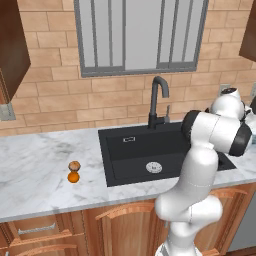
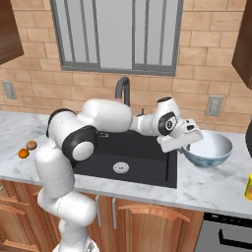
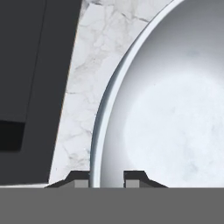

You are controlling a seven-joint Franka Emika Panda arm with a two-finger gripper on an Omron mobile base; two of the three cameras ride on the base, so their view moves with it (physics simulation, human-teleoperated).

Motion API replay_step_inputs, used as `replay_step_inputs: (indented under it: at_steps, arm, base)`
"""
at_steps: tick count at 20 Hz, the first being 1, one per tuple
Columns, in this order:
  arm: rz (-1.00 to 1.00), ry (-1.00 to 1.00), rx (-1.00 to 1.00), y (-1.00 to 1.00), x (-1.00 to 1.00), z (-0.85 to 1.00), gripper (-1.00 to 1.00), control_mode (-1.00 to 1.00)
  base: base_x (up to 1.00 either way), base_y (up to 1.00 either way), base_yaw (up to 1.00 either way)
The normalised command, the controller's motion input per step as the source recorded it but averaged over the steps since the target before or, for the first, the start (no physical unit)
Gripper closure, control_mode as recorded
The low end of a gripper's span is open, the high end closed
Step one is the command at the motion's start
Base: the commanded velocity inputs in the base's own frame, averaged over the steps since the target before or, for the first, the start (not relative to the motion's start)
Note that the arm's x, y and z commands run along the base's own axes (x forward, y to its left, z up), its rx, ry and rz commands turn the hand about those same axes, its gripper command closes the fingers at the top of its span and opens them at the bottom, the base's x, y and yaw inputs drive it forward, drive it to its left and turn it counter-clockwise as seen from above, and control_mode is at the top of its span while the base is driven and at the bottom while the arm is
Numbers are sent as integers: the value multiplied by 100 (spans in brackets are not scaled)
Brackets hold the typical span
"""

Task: Remove the tangerine and tangerine from the sink. Then move the bowl and cup from the counter to the sink for washing.

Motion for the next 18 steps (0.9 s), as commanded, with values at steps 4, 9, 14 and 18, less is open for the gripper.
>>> replay_step_inputs:
  at_steps: [4, 9, 14, 18]
  arm:
    - [0, 3, -1, 35, -3, 24, 100, -100]
    - [0, 2, 0, 36, -3, 20, 100, -100]
    - [0, 0, 0, 37, -5, 12, 100, -100]
    - [0, 0, 0, 40, -3, 10, 100, -100]
  base:
    - [0, 0, 0]
    - [0, 0, 0]
    - [0, 0, 0]
    - [0, 0, 0]
